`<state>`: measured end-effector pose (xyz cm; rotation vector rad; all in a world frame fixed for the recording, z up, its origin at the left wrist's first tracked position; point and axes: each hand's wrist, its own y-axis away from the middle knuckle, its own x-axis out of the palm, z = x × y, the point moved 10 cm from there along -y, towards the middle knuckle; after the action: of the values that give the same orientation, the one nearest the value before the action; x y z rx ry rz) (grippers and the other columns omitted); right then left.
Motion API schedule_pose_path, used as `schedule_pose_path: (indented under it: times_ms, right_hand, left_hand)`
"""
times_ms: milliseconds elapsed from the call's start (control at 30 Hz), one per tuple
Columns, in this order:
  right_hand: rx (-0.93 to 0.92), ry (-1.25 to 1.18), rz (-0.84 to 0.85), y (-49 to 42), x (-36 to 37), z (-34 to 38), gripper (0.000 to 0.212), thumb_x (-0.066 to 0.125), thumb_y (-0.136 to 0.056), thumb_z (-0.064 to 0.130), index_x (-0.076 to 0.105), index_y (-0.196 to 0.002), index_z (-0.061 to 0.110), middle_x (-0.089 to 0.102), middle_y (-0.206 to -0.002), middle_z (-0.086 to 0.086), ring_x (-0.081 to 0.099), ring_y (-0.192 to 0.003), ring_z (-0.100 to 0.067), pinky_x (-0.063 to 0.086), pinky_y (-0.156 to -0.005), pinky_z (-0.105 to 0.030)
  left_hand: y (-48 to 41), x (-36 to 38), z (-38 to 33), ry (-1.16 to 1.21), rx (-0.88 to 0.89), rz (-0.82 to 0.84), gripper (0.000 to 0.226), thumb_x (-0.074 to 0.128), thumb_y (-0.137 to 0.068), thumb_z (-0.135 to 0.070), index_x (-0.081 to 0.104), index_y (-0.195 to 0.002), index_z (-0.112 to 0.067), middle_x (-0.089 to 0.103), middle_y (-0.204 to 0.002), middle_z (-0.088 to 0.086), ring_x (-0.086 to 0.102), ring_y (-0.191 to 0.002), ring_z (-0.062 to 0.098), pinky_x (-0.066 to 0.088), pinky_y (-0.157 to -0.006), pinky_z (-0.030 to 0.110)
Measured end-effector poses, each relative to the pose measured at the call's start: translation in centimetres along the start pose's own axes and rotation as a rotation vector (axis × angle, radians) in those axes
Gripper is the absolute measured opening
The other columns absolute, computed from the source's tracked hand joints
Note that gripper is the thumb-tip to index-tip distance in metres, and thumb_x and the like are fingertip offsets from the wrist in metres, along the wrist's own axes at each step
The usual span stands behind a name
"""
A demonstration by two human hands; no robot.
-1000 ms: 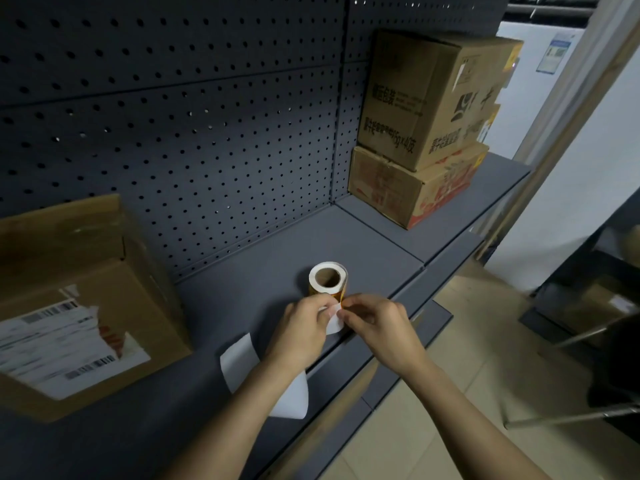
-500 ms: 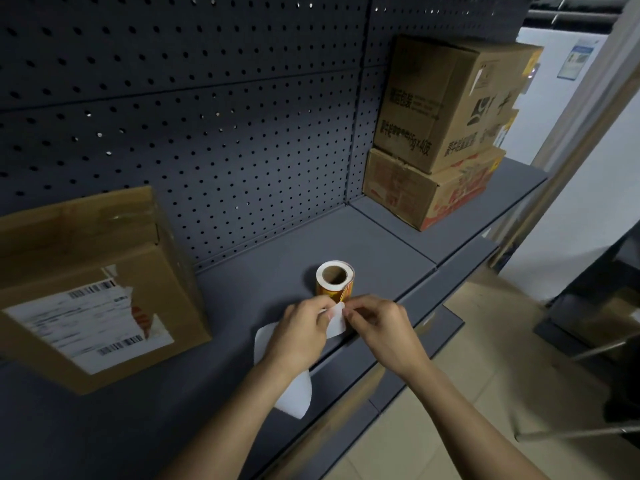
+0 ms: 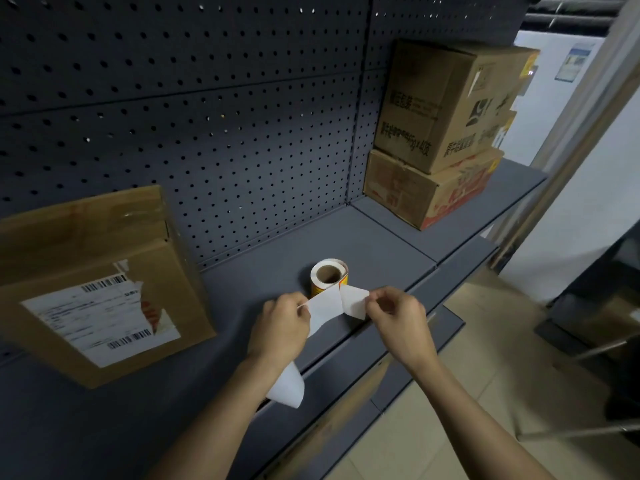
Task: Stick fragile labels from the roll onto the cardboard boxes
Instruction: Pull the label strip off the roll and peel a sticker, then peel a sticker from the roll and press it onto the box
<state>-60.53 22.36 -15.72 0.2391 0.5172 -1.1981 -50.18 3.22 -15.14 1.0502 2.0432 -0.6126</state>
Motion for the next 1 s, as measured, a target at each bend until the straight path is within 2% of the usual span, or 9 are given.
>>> schedule_pose_path:
  times_ms: [67,200,367,433,500,600,700,833,1000]
  right_hand:
    - [0.026,-0.014,-0.054,0.0,-0.9,-0.2,0.013,0.059,-0.090,0.018,0.066,-0.079,0.021,0.068,-0.074,0.003,0.063,-0.070,-0.015,0.046,-0.057,-0.018]
    - [-0.007,-0.050,-0.128,0.2,-2.3,1.1,0.012,0.061,-0.090,0.018,0.066,-0.080,0.023,0.069,-0.076,0.006,0.064,-0.074,-0.007,0.048,-0.063,-0.017]
    - [-0.179,-0.049,-0.161,1.1,-1.7,5.5,0.013,0.064,-0.091,0.015,0.067,-0.081,0.023,0.068,-0.077,0.015,0.065,-0.076,0.000,0.047,-0.065,-0.012]
    - [-0.248,-0.028,-0.182,1.3,-1.3,7.2,0.010,0.064,-0.091,0.016,0.069,-0.084,0.021,0.068,-0.078,0.013,0.065,-0.076,-0.003,0.050,-0.068,-0.019]
    - [-0.334,0.026,-0.188,1.6,-0.6,8.9,0.008,0.063,-0.092,0.018,0.069,-0.087,0.019,0.068,-0.081,0.010,0.064,-0.076,-0.006,0.053,-0.069,-0.028]
    - [-0.485,0.124,-0.169,2.5,1.2,11.6,0.006,0.062,-0.091,0.020,0.068,-0.090,0.019,0.067,-0.088,0.008,0.062,-0.075,-0.010,0.053,-0.067,-0.035]
    - [-0.685,0.221,-0.074,4.1,3.8,14.2,0.011,0.059,-0.093,0.027,0.068,-0.096,0.022,0.066,-0.097,0.009,0.063,-0.081,-0.014,0.055,-0.064,-0.036]
    - [-0.898,0.302,-0.055,6.0,6.2,16.5,0.014,0.060,-0.092,0.024,0.071,-0.097,0.017,0.068,-0.098,0.003,0.065,-0.086,-0.019,0.055,-0.070,-0.034]
    - [-0.990,0.261,0.015,6.5,8.2,17.9,0.019,0.065,-0.093,0.026,0.073,-0.104,0.013,0.068,-0.105,-0.001,0.065,-0.091,-0.023,0.052,-0.079,-0.041]
  left_hand:
    - [0.1,-0.1,0.3,-0.017,-0.012,0.010,0.015,0.050,-0.094,-0.018,0.063,-0.089,-0.012,0.068,-0.089,0.006,0.052,-0.073,0.023,0.039,-0.062,0.030]
    - [0.5,-0.5,0.2,0.059,0.015,0.015,0.010,0.057,-0.089,-0.018,0.065,-0.095,-0.019,0.070,-0.090,0.002,0.063,-0.083,0.028,0.052,-0.069,0.038]
    - [1.0,-2.2,-0.2,0.368,-0.014,-0.040,0.028,0.071,-0.085,-0.023,0.067,-0.112,-0.027,0.067,-0.106,-0.014,0.061,-0.098,0.008,0.052,-0.085,0.030]
    - [1.2,-3.5,-0.2,0.505,-0.026,-0.082,0.016,0.072,-0.085,-0.023,0.070,-0.100,-0.026,0.070,-0.095,-0.015,0.065,-0.093,0.006,0.052,-0.081,0.025]
    - [1.4,-4.6,-0.3,0.653,-0.045,-0.094,0.003,0.070,-0.088,-0.020,0.072,-0.088,-0.023,0.073,-0.079,-0.010,0.068,-0.080,0.006,0.053,-0.071,0.024]
    - [1.8,-5.1,-0.2,0.897,-0.143,-0.027,0.015,0.065,-0.093,-0.022,0.074,-0.081,-0.019,0.073,-0.075,0.000,0.065,-0.071,0.017,0.050,-0.066,0.031]
    - [2.3,-5.6,0.2,1.078,-0.211,0.008,0.023,0.062,-0.095,-0.029,0.074,-0.085,-0.011,0.073,-0.077,0.007,0.066,-0.071,0.019,0.050,-0.065,0.030]
    - [2.8,-7.6,2.4,1.067,-0.237,-0.109,0.014,0.065,-0.094,-0.017,0.072,-0.085,-0.009,0.071,-0.071,0.005,0.066,-0.066,0.016,0.051,-0.062,0.026]
    - [3.8,-10.7,4.3,0.863,-0.160,-0.229,0.018,0.062,-0.093,-0.005,0.071,-0.080,-0.015,0.072,-0.067,-0.004,0.065,-0.061,0.004,0.051,-0.058,0.019]
